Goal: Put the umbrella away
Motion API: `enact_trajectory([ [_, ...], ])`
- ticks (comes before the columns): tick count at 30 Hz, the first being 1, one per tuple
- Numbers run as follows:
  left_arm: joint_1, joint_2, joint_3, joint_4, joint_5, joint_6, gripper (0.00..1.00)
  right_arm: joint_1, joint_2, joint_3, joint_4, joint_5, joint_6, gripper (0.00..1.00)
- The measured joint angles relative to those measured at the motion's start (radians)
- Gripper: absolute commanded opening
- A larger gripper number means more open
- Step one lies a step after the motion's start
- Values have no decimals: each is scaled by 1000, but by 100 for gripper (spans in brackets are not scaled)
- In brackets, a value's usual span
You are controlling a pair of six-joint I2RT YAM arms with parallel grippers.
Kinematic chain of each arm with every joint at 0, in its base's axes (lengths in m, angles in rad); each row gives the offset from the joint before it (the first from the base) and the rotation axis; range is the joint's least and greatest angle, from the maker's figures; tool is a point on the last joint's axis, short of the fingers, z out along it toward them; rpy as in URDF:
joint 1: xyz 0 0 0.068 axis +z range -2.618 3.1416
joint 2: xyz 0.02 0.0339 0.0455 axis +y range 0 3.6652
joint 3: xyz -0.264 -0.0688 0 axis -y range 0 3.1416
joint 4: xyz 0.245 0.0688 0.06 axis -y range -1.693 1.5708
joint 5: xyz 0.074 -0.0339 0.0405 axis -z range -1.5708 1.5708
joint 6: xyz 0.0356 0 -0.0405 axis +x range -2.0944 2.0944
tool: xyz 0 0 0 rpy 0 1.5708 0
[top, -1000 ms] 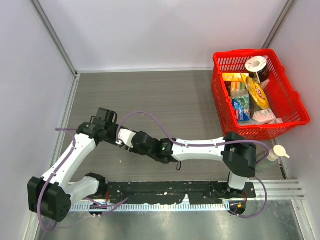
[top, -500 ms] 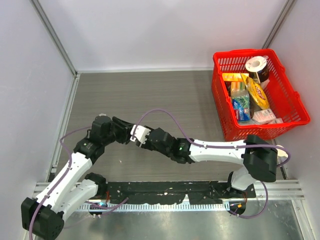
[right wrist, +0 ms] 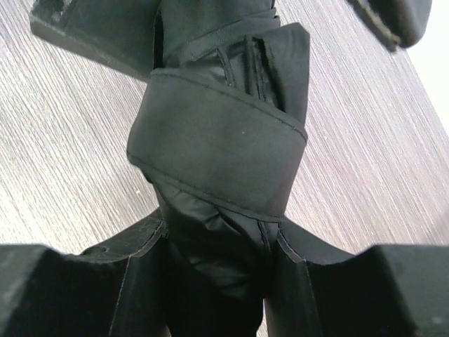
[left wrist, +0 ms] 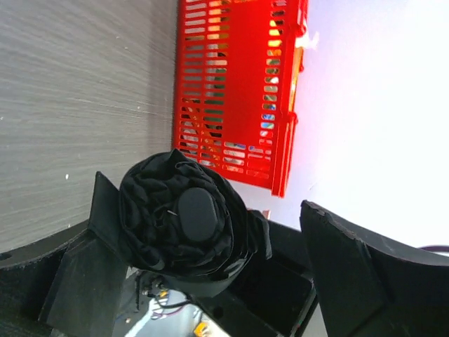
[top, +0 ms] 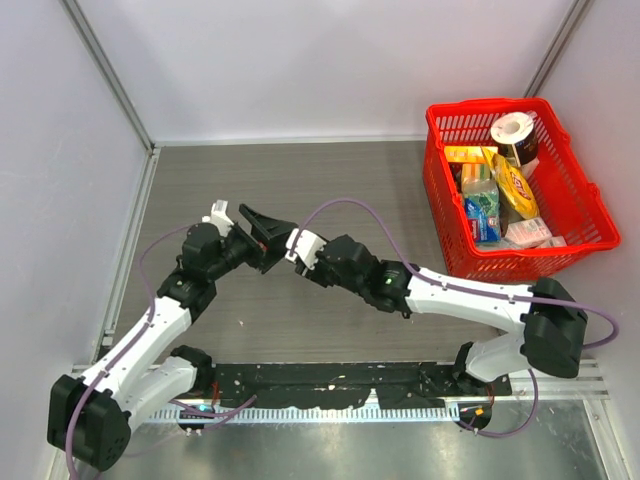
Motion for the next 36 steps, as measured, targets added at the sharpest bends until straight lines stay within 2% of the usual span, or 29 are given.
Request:
enact_trajectory([
  [5, 0, -27, -4, 67, 53, 128, 100, -7, -88, 0, -105, 26, -3, 1],
  [13, 1, -179, -5, 29, 81, 329, 95, -82, -137, 68, -295, 81, -37, 1],
  [16, 1, -233, -1, 23, 98, 412, 86, -119, -138, 118, -356, 96, -63, 1],
  [19, 1, -244, 35, 5, 113, 469, 90, -145, -144, 166, -407, 110, -89, 1],
  [24, 1, -158, 82, 142, 229, 464, 92, -177, -154, 258, -491, 98, -118, 1],
  [30, 1, 13, 72, 359, 313, 362, 96, -202, -154, 345, -548, 59, -127, 1],
  [36, -20, 97, 75, 525, 374, 325, 90, -211, -154, 352, -591, 18, -125, 1],
])
